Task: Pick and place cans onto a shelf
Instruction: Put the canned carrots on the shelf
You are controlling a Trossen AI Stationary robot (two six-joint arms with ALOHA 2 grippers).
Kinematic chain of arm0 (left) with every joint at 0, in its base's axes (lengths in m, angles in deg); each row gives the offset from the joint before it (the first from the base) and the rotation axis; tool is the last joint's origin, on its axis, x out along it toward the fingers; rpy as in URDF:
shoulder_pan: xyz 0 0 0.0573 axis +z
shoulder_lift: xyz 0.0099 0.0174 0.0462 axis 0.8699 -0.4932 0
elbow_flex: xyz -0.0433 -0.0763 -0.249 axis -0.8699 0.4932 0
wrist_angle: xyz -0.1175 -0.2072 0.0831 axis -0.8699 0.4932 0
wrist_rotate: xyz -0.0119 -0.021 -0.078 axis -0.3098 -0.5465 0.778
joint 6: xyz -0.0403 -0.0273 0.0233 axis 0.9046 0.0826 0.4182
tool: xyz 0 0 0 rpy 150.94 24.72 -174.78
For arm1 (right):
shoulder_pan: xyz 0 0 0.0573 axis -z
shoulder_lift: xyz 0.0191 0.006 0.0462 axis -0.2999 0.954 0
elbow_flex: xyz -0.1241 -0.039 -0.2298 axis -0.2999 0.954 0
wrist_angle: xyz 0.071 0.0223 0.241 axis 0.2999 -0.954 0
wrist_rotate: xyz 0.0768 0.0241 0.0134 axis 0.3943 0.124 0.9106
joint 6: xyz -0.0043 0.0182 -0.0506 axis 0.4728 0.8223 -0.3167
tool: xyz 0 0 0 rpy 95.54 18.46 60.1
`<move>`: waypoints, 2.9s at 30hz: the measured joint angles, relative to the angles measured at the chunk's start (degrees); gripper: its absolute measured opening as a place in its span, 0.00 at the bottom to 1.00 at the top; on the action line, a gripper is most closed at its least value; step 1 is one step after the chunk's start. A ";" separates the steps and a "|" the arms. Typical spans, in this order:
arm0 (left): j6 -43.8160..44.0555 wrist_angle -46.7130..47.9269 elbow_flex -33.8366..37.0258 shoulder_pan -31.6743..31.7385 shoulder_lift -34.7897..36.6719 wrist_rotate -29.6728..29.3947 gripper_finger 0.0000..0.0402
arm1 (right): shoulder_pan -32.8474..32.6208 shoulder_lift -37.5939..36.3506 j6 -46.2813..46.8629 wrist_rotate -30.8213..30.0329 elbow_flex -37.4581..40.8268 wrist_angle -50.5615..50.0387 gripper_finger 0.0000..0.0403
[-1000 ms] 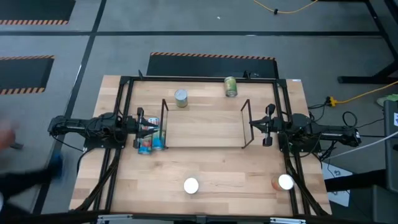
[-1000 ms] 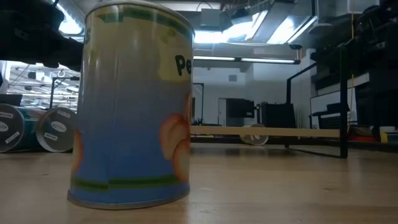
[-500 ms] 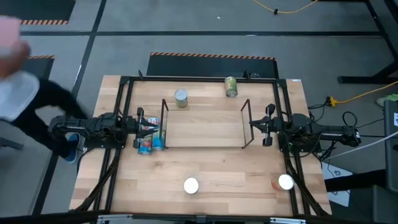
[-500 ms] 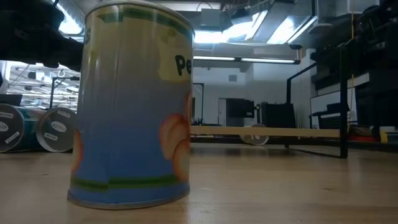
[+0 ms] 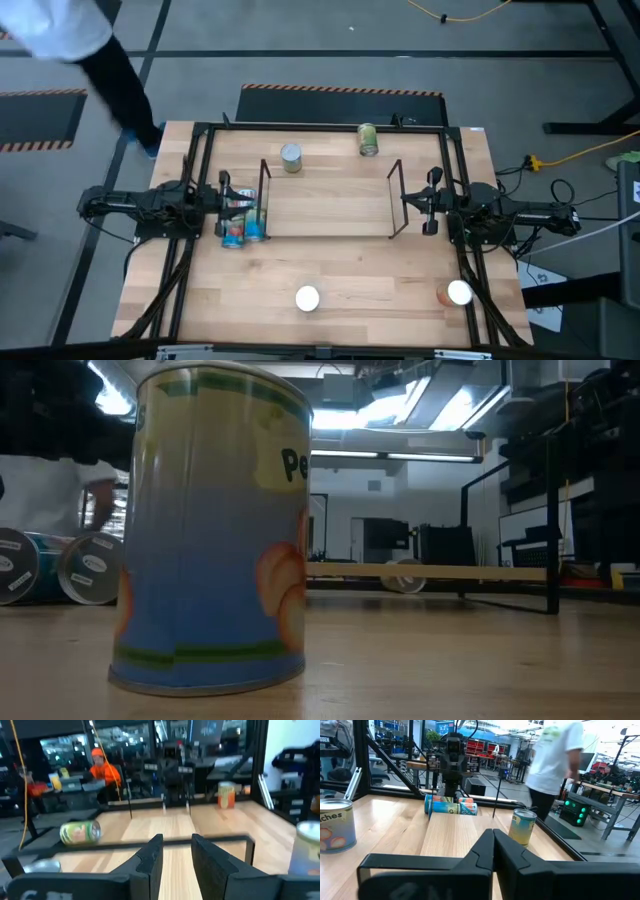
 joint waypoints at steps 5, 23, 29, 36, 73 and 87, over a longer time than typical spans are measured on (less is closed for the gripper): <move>1.34 -5.67 0.00 0.00 0.00 -0.02 0.25 | -0.02 0.00 0.01 -0.02 0.00 0.00 0.03; 2.03 -21.35 -0.09 0.00 -0.33 -14.22 0.47 | -0.02 0.00 0.00 0.00 0.00 0.00 0.03; 2.08 -21.32 -4.45 0.00 -4.61 -15.57 0.47 | -0.02 0.02 -0.01 -0.02 0.00 0.02 0.03; 1.86 -20.01 -14.18 0.64 -16.97 -19.96 0.47 | -0.02 0.02 0.01 0.00 0.00 0.02 0.03; 6.40 18.24 -68.17 40.76 -85.71 14.31 0.47 | 0.00 0.00 -0.01 0.00 0.00 0.02 0.03; 5.12 28.74 -68.19 43.89 -92.57 14.97 0.47 | 0.00 0.00 -0.01 -0.01 0.00 0.02 0.03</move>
